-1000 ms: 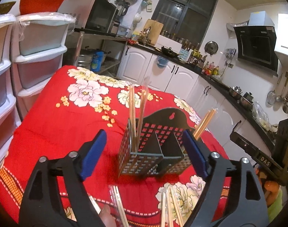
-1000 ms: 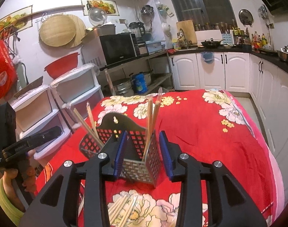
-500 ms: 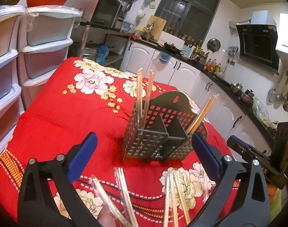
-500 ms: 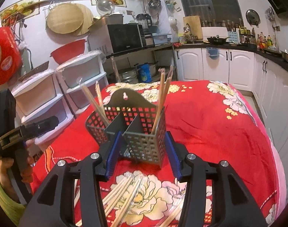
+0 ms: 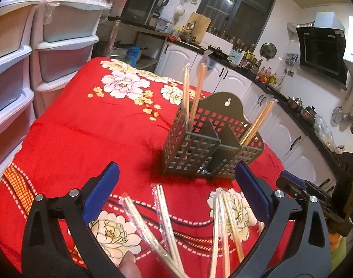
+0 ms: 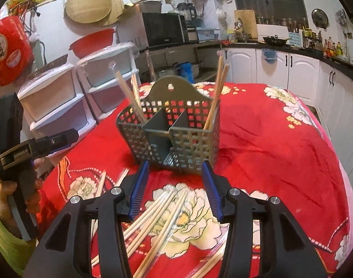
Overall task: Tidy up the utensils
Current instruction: 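Move both open grippers back toward the remaining wrapped chopsticks, then close the right gripper on a wrapped chopstick pair while the left gripper grasps another, then lift both held chopstick pairs and carry them above the mesh caddy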
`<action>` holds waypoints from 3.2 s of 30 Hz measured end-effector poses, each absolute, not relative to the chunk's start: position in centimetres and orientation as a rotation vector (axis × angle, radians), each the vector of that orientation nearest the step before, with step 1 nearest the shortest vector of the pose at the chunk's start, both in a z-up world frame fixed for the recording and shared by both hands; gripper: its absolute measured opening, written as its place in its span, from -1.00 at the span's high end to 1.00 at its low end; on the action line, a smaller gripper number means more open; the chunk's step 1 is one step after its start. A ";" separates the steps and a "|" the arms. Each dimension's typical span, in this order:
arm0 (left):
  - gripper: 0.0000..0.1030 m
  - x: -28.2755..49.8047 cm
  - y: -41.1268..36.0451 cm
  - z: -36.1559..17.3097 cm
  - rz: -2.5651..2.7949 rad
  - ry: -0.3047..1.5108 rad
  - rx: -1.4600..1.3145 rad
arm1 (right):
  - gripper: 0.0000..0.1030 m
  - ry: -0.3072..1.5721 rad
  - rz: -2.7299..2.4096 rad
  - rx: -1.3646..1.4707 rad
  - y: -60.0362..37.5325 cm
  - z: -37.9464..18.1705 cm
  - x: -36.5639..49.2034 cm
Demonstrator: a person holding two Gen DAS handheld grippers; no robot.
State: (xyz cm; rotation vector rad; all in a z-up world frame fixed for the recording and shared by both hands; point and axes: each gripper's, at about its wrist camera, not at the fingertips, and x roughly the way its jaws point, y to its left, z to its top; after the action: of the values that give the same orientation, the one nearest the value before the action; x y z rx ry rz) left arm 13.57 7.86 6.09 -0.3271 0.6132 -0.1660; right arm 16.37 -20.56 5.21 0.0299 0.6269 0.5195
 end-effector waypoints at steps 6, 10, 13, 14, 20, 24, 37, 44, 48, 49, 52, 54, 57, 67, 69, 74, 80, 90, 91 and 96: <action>-0.77 13.1 8.5 5.3 -0.142 0.631 -0.325 | 0.23 0.677 0.534 0.006 -19.3 3.7 16.1; -0.77 12.9 9.2 4.3 -0.123 0.658 -0.327 | 0.32 0.717 0.546 -0.011 -18.1 2.6 16.1; -0.77 12.8 9.7 3.3 -0.110 0.686 -0.331 | 0.35 0.753 0.556 -0.022 -17.2 1.5 16.1; -0.77 12.8 9.8 3.0 -0.107 0.698 -0.330 | 0.36 0.764 0.560 -0.025 -16.9 1.2 16.1; -0.77 12.8 10.3 0.8 -0.098 0.754 -0.326 | 0.44 0.838 0.574 -0.043 -15.4 -0.8 16.3; -0.27 12.9 10.5 -0.6 -0.132 0.790 -0.370 | 0.48 0.888 0.556 -0.051 -14.8 -2.2 17.1; 0.30 14.4 10.1 -3.5 -0.170 0.917 -0.440 | 0.61 0.974 0.470 -0.057 -14.5 -4.1 20.0; 0.30 15.9 10.3 -3.5 -0.170 0.958 -0.430 | 0.59 1.001 0.441 -0.051 -14.1 -4.2 22.2; 0.30 16.5 9.9 -3.5 -0.170 0.977 -0.384 | 0.57 1.009 0.429 -0.055 -13.6 -4.4 23.5; 0.30 16.7 9.8 -3.5 -0.169 0.980 -0.377 | 0.57 1.010 0.428 -0.055 -13.5 -4.4 23.7; 0.30 17.0 9.4 -3.4 -0.158 0.980 -0.347 | 0.57 1.008 0.422 -0.054 -13.3 -4.4 24.4; 0.30 17.1 9.0 -3.3 -0.145 0.974 -0.320 | 0.64 0.991 0.419 -0.066 -13.1 -4.5 24.5; 0.37 17.3 8.3 -3.3 -0.124 0.961 -0.275 | 0.71 0.981 0.419 -0.059 -13.0 -4.3 24.7; 0.87 18.2 9.2 -3.1 -0.109 0.939 -0.275 | 0.79 0.929 0.557 0.125 -15.3 -1.7 24.0; 0.90 18.2 9.5 -2.7 -0.129 0.928 -0.319 | 0.79 0.904 0.581 0.129 -15.4 -0.8 23.3; 0.94 17.4 9.1 -0.1 -0.178 0.868 -0.355 | 0.79 0.845 0.633 0.131 -16.1 1.4 22.1; 0.96 16.2 8.3 4.4 -0.229 0.772 -0.341 | 0.79 0.753 0.681 0.114 -16.0 4.4 20.3; 0.98 14.5 7.0 9.1 -0.263 0.656 -0.303 | 0.79 0.580 0.711 0.084 -17.3 8.8 17.1; 0.98 14.3 6.8 9.4 -0.265 0.649 -0.303 | 0.79 0.563 0.711 0.081 -17.4 9.2 16.9; 0.98 13.9 5.9 10.4 -0.281 0.627 -0.295 | 0.79 0.487 0.705 0.065 -18.0 10.5 15.4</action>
State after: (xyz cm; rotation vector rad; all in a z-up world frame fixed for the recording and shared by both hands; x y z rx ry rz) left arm 13.86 5.91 10.37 -0.2950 0.6271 -0.2808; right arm 15.44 -18.03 10.51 0.0653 0.4868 0.7045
